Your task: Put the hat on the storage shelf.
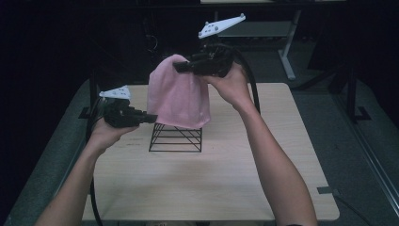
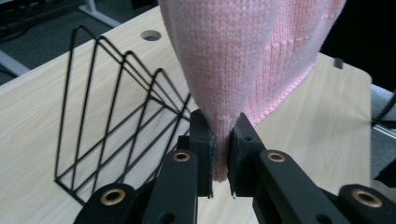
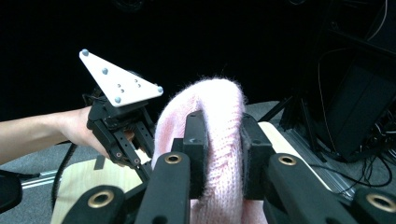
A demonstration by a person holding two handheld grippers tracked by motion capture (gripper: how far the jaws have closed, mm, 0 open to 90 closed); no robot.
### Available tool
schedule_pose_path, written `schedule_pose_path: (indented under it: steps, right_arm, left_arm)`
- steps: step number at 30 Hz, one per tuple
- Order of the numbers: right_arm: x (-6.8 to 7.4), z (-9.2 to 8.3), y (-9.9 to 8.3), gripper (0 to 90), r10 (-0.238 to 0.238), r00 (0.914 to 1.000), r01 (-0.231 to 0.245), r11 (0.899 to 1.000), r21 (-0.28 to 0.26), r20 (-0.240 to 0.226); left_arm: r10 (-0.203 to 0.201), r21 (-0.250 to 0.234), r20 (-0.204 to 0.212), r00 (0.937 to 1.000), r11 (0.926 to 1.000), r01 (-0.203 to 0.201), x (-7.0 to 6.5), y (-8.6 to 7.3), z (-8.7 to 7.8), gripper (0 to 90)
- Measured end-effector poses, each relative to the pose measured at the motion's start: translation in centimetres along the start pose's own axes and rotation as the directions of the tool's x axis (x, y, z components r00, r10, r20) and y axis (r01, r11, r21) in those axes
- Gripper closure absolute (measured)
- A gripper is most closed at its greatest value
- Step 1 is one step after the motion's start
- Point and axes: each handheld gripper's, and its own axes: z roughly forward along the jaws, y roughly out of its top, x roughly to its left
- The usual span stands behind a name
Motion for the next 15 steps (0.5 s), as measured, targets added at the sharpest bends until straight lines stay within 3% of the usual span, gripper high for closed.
schedule_pose_path:
  steps: [15]
  right_arm:
    - [-2.4,1.2,-0.6,75.8,0.012,0.9989,-0.013,1.000,0.019,0.045]
  left_arm:
    - [-0.016,0.015,-0.052,0.9985,0.9997,0.017,1.5,0.2,1.4,81.2]
